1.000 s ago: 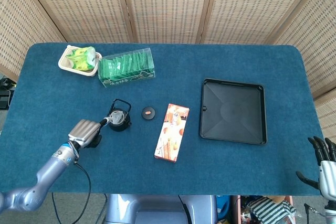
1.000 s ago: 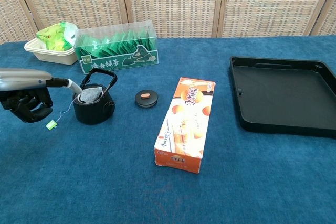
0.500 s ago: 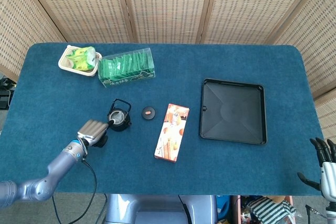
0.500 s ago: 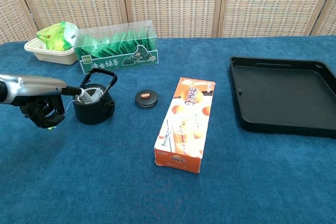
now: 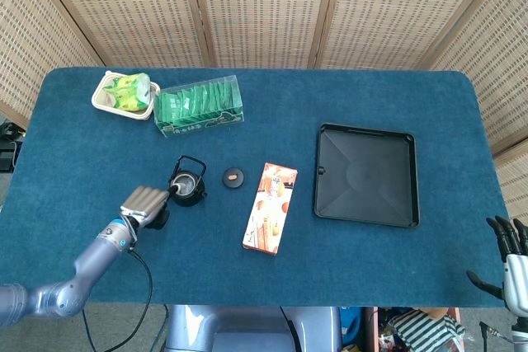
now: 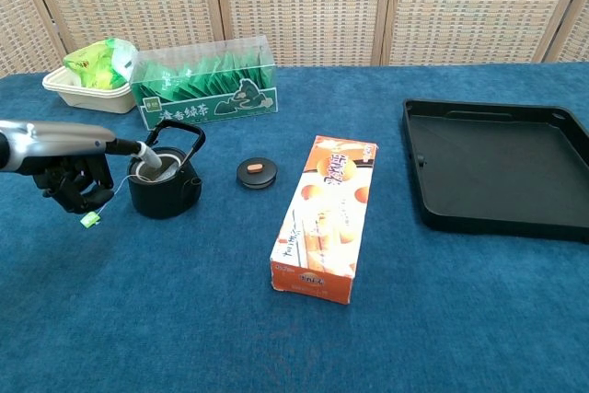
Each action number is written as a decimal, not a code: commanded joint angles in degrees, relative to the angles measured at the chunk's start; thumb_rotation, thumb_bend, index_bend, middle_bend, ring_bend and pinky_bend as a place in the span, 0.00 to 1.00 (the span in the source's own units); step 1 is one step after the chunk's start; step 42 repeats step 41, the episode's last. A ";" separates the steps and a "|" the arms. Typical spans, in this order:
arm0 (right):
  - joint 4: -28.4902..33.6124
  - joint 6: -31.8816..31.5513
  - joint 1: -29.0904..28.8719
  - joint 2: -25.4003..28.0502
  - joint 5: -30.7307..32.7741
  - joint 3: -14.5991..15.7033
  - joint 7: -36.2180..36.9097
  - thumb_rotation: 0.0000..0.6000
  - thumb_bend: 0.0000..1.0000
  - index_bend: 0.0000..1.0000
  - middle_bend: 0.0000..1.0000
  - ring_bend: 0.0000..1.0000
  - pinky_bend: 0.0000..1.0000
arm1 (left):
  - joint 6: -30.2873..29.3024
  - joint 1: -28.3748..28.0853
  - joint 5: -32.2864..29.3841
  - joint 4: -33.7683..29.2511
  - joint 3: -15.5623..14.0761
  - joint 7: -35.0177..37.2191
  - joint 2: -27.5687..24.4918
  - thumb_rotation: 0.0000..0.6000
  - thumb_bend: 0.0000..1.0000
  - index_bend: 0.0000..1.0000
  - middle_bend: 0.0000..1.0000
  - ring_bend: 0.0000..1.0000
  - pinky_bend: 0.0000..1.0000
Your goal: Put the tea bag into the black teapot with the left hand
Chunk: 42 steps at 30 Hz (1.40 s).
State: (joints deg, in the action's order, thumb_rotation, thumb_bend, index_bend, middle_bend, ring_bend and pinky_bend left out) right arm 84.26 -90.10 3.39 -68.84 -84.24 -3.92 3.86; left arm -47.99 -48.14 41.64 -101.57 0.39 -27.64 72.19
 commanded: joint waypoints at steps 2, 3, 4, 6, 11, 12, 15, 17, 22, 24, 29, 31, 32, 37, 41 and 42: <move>-0.09 0.15 -0.18 0.00 -0.04 -0.10 -0.01 1.00 0.02 0.16 0.20 0.01 0.12 | -4.37 2.99 4.89 -1.32 0.97 3.88 -0.43 1.00 0.61 0.10 0.74 0.71 0.69; -0.06 0.23 -0.29 0.05 -0.06 -0.17 -0.06 1.00 0.02 0.16 0.20 0.01 0.12 | -6.21 4.36 7.02 -1.62 1.09 5.49 -0.52 1.00 0.61 0.10 0.73 0.70 0.69; -0.02 0.28 -0.37 0.12 -0.10 -0.21 -0.08 1.00 0.02 0.16 0.20 0.01 0.12 | -7.41 5.33 8.66 -1.77 1.04 6.59 -0.68 1.00 0.61 0.10 0.72 0.69 0.69; 0.05 0.31 -0.58 0.24 -0.26 -0.33 -0.19 1.00 0.02 0.16 0.20 0.01 0.12 | -10.31 7.61 12.25 -2.05 0.87 9.02 -1.14 1.00 0.61 0.10 0.70 0.68 0.69; 0.29 0.60 -1.35 0.52 -0.75 -0.70 -0.45 1.00 0.02 0.16 0.20 0.01 0.12 | -19.93 13.96 19.75 -2.29 -0.62 11.65 -2.70 1.00 0.61 0.10 0.59 0.59 0.65; 0.28 0.73 -1.54 0.52 -0.82 -0.77 -0.51 1.00 0.02 0.16 0.20 0.01 0.12 | -22.54 15.50 21.56 -2.22 -1.08 11.94 -2.59 1.00 0.61 0.10 0.57 0.57 0.64; 0.31 0.93 -1.97 0.50 -1.02 -0.93 -0.72 1.00 0.02 0.16 0.20 0.01 0.12 | -28.52 19.22 25.50 -1.03 -1.63 12.99 -1.69 1.00 0.60 0.10 0.50 0.49 0.60; 0.43 1.27 -2.40 0.56 -1.37 -0.92 -0.86 1.00 0.02 0.16 0.20 0.01 0.12 | -32.09 21.84 27.60 -0.18 -2.08 14.12 -1.30 1.00 0.59 0.10 0.46 0.45 0.58; 1.01 1.93 -3.19 0.84 -2.27 -0.65 -1.24 1.00 0.02 0.16 0.20 0.01 0.12 | -36.12 25.85 31.29 0.94 -3.06 16.09 -1.48 1.00 0.57 0.10 0.37 0.35 0.47; 1.32 2.21 -3.40 0.93 -2.42 -0.53 -1.50 1.00 0.02 0.16 0.20 0.01 0.12 | -37.88 27.50 32.78 1.47 -3.62 16.39 -1.43 1.00 0.56 0.10 0.33 0.30 0.41; 1.89 2.36 -3.82 1.00 -2.64 -0.53 -1.89 1.00 0.02 0.16 0.20 0.01 0.12 | -41.32 31.88 36.06 2.13 -5.44 17.33 -1.38 1.00 0.56 0.10 0.27 0.25 0.31; 2.00 2.30 -3.92 1.00 -2.81 -0.47 -1.92 1.00 0.02 0.16 0.20 0.01 0.12 | -42.60 33.33 37.14 2.55 -5.59 17.58 -0.80 1.00 0.56 0.10 0.26 0.23 0.28; 1.99 2.35 -4.01 0.99 -2.90 -0.45 -1.92 1.00 0.02 0.16 0.20 0.01 0.12 | -43.06 33.89 37.47 2.74 -5.55 17.77 -0.56 1.00 0.56 0.10 0.25 0.22 0.26; 2.08 2.25 -4.25 1.11 -3.11 -0.45 -1.92 1.00 0.02 0.16 0.20 0.01 0.12 | -44.83 35.94 38.79 3.57 -4.83 17.91 0.31 1.00 0.56 0.10 0.23 0.20 0.22; 2.15 2.20 -4.19 1.05 -2.94 -0.32 -2.06 1.00 0.02 0.16 0.20 0.01 0.12 | -45.21 37.15 39.30 3.36 -4.13 18.38 0.52 1.00 0.56 0.10 0.23 0.20 0.21; 2.15 2.20 -4.19 1.05 -2.94 -0.32 -2.06 1.00 0.02 0.16 0.20 0.01 0.12 | -45.21 37.15 39.30 3.36 -4.13 18.38 0.52 1.00 0.56 0.10 0.23 0.20 0.21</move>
